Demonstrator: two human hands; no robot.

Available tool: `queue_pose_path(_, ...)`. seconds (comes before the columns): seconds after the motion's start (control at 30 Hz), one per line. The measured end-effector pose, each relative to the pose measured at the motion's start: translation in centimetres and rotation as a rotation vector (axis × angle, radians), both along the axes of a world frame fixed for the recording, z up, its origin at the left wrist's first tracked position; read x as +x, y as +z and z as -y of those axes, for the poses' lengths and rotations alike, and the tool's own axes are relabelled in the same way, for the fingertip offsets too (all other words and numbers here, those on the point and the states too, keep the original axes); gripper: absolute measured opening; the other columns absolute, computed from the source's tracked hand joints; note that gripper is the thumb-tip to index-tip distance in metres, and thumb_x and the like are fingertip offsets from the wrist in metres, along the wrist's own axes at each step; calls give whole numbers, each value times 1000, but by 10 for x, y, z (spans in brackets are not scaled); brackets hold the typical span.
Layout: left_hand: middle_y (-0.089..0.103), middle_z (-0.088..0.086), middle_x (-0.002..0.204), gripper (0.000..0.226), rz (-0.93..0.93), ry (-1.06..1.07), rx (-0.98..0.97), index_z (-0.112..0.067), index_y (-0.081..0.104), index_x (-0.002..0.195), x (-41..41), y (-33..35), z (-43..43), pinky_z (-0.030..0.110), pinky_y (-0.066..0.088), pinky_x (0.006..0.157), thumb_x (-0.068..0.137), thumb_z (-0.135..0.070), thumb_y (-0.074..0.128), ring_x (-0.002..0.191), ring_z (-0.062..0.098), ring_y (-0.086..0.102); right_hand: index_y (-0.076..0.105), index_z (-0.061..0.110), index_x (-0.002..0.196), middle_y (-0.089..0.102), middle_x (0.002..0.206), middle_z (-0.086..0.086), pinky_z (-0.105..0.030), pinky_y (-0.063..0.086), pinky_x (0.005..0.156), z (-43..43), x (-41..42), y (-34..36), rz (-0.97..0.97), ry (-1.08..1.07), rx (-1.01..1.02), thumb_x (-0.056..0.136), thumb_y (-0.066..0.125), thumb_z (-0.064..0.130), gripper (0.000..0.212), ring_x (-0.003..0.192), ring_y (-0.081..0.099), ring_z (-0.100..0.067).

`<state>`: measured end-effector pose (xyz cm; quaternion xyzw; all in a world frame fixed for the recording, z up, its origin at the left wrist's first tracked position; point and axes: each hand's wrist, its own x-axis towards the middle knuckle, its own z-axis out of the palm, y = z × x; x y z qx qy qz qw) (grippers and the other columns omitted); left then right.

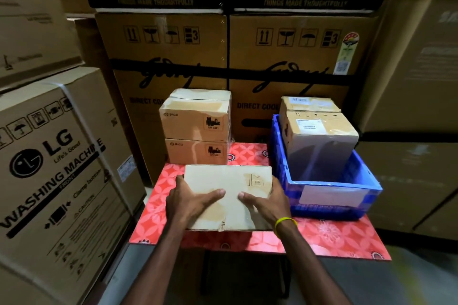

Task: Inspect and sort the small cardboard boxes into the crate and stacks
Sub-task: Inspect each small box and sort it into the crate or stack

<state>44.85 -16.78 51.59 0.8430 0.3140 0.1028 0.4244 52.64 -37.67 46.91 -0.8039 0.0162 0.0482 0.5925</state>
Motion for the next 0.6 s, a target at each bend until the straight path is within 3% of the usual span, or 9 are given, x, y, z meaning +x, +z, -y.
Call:
queue_pose_path(0.13,69,-1,114,117,-21,-18,-8,-26,47,127,8,-9,-8,41,60,81,34,-88,79,98,26,68,58,34,134,76,112,14,-48,60,98,-5,7,-5,3,-1,-2,37,97,62,108,105,73,-17)
queue_pose_path(0.3,68,-9,104,92,29,-47,-34,-31,53,122,13,-14,-18,38,58,81,52,-82,82,94,21,68,60,35,116,77,104,15,-43,62,94,-1,15,-5,-39,14,52,49,104,42,81,99,75,-14)
queue_pose_path(0.4,76,-12,99,66,136,-58,-238,-28,67,111,19,-16,-31,40,61,84,70,-78,77,91,15,74,64,26,121,81,107,8,-44,64,91,15,20,-6,-57,18,103,44,105,45,89,98,78,-16)
queue_pose_path(0.5,78,4,111,39,233,-54,-555,-18,71,111,29,-22,-45,40,60,78,93,-54,69,104,26,74,65,20,122,82,108,2,-43,65,86,45,21,-4,-77,58,161,50,106,37,84,98,79,-22)
queue_pose_path(0.53,74,8,122,42,204,-52,-581,-16,69,119,33,-28,-50,40,59,82,94,-50,69,111,28,70,65,17,123,82,109,-1,-43,65,83,56,20,-5,-87,80,183,52,105,33,83,98,79,-24)
queue_pose_path(0.6,63,10,142,70,97,-65,-594,-14,63,136,42,-56,-63,47,52,101,84,-60,74,126,28,60,64,15,126,81,113,-6,-42,65,80,77,17,-7,-94,101,205,45,107,40,95,100,79,-28)
